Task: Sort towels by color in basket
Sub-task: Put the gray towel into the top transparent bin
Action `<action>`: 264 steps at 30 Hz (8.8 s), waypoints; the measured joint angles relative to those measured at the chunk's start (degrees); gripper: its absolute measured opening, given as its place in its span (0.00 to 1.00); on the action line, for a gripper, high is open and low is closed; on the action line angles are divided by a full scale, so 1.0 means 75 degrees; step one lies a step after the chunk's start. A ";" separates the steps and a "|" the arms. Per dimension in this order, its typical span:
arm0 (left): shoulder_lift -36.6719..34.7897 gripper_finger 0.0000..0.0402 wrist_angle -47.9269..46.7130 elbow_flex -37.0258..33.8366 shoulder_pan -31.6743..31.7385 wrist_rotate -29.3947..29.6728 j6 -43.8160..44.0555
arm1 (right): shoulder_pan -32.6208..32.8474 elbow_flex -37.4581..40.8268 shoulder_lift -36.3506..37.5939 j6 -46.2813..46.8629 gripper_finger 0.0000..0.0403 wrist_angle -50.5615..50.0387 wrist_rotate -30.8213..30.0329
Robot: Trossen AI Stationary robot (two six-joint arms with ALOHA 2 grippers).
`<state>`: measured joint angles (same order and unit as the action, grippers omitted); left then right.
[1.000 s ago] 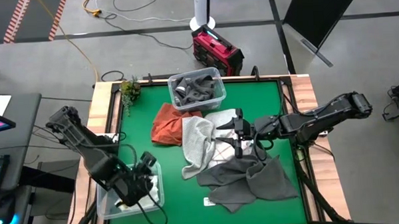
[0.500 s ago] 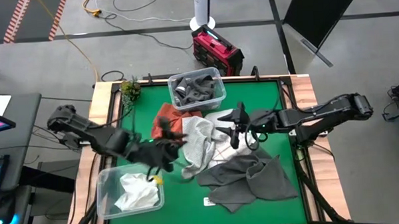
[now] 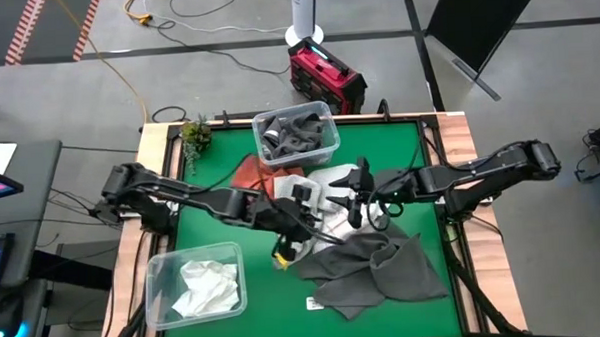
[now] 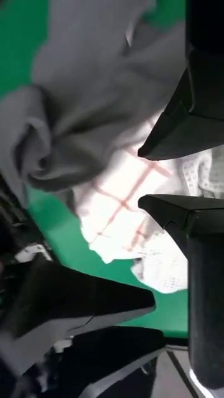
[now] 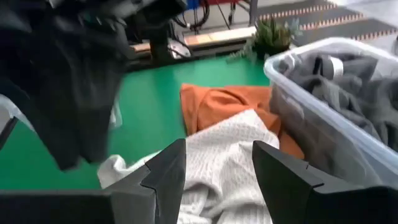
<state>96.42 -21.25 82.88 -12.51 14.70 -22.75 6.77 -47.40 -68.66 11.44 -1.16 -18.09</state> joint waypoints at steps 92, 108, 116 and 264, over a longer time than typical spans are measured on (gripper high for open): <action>-0.6112 0.16 0.1395 -0.4851 0.0740 0.1332 -0.0253 | 0.1672 -0.5770 -0.6312 0.0312 0.32 -0.9067 0.1073; -0.6091 0.16 0.0958 -0.4848 0.0737 0.0984 0.0036 | 0.1641 -0.7473 -0.5205 0.0034 0.05 -1.1153 -0.0564; -0.6091 0.16 0.1167 -0.4848 0.0737 0.0936 0.0093 | 0.0707 -0.8659 -0.4043 -0.0847 0.07 -1.0144 -0.2855; -0.7843 0.16 -0.0746 -0.4848 0.1443 0.2701 0.2858 | -0.1113 -0.8621 -0.6012 -0.3706 0.69 -0.6985 -0.1058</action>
<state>37.60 -26.85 46.52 -1.69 34.96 -1.31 -1.58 -112.06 -113.75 -16.36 -53.55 -26.02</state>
